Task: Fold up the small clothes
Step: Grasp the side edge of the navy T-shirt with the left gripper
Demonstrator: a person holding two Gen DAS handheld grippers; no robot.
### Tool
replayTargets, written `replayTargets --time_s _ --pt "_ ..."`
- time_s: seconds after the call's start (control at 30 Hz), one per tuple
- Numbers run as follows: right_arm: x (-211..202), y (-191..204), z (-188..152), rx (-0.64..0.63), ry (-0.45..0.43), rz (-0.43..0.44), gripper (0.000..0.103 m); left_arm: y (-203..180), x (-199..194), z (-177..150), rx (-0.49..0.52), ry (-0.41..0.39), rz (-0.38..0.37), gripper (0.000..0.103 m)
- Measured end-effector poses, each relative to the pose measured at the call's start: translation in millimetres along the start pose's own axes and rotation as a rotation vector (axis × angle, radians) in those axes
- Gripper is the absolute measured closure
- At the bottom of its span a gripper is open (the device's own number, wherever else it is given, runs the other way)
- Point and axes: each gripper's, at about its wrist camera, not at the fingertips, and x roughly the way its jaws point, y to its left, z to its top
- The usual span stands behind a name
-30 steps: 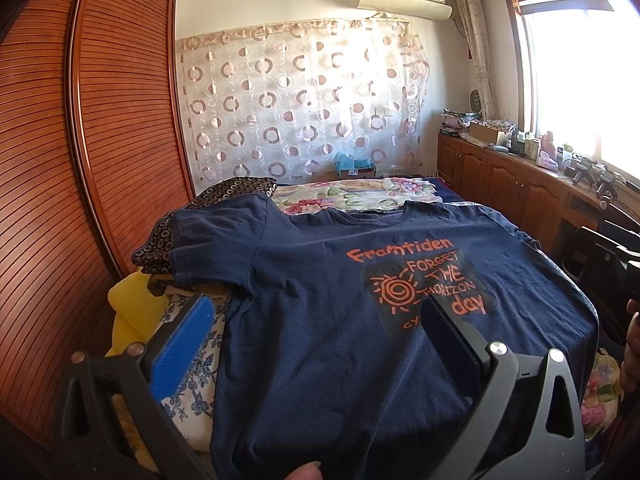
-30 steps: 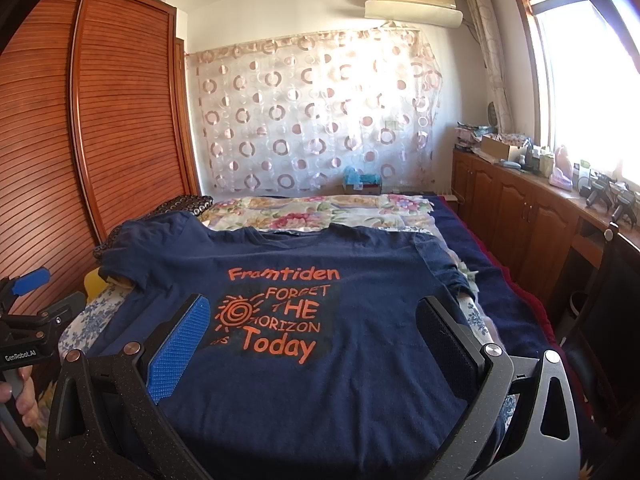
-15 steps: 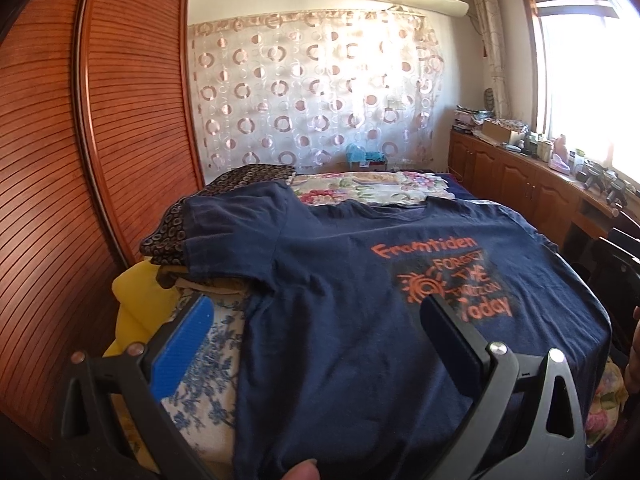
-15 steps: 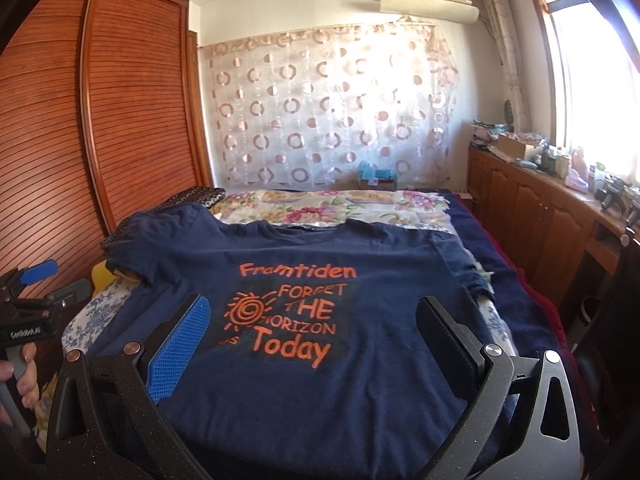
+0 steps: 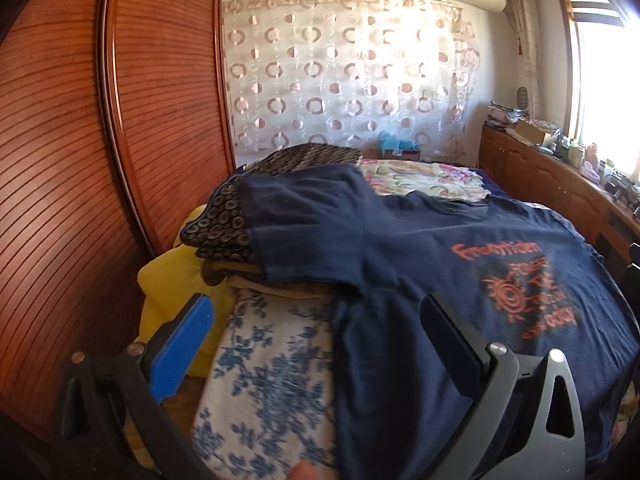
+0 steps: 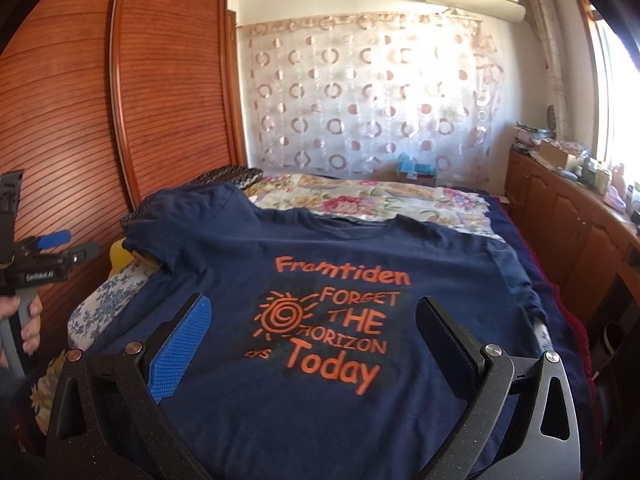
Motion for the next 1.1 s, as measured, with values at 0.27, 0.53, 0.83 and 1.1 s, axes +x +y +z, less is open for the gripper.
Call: replayTargets --time_s 0.27,0.53,0.83,1.1 --pt "36.2 8.3 -3.0 -0.028 0.065 0.053 0.0 30.1 49.0 3.6 -0.053 0.084 -0.051 0.0" --pt "60.3 4.4 -4.4 -0.015 0.122 0.084 0.002 47.6 87.4 16.7 -0.125 0.123 -0.109 0.013" --pt "59.7 0.7 -7.6 -0.002 0.135 0.09 0.002 56.2 110.9 15.9 -0.169 0.143 -0.114 0.039" --pt "59.3 1.4 -9.5 -0.005 0.137 0.094 0.002 60.1 122.2 9.6 -0.171 0.19 -0.151 0.067"
